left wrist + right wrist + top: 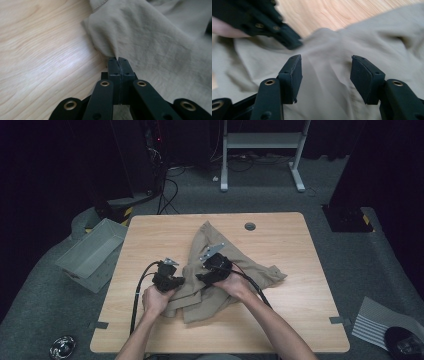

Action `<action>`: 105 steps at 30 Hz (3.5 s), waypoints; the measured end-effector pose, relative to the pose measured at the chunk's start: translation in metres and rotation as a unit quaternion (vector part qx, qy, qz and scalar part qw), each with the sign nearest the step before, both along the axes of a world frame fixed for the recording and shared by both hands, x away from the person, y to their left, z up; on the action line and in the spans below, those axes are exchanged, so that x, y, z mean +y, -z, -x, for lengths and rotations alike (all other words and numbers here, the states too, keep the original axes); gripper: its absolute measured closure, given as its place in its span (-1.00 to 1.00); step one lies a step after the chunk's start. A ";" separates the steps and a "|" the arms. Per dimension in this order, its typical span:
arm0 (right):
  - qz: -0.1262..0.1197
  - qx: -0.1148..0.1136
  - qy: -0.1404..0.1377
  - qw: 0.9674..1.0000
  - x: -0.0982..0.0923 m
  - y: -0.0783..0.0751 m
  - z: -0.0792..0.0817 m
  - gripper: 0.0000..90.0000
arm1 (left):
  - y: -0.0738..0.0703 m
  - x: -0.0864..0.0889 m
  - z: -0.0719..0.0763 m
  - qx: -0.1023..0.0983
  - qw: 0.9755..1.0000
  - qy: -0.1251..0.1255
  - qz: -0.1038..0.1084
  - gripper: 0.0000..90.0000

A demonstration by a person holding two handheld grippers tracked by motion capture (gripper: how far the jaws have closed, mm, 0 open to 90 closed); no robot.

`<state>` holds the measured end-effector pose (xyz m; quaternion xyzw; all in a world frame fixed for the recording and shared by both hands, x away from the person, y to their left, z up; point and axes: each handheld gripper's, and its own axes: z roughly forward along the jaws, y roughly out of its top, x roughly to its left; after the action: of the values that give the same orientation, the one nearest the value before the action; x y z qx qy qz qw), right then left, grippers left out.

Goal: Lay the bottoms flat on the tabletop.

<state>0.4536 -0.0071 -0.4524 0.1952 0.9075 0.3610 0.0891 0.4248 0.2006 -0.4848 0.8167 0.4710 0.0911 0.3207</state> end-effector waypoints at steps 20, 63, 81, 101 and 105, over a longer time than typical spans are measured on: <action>0.016 -0.067 0.000 0.998 -0.060 0.010 0.036 1.00 | -0.002 0.016 -0.013 -0.016 0.997 -0.051 0.048 0.16; -0.049 -0.053 0.078 0.994 -0.108 0.023 0.038 0.34 | 0.000 -0.002 -0.045 -0.045 0.999 -0.017 0.012 0.92; -0.009 -0.023 0.033 0.999 -0.019 0.035 0.014 1.00 | 0.006 0.007 -0.034 -0.025 0.999 -0.013 0.026 0.73; -0.071 -0.063 0.038 0.995 -0.069 0.005 0.036 1.00 | 0.018 0.001 -0.029 -0.010 1.000 0.010 0.022 0.19; -0.065 -0.069 0.037 0.995 -0.074 0.005 0.037 1.00 | 0.026 -0.009 -0.032 -0.005 1.000 0.006 0.016 0.81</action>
<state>0.4162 -0.0815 -0.4571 0.2092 0.8659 0.4283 0.1519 0.4572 0.1916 -0.5110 0.8140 0.4657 0.0853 0.3364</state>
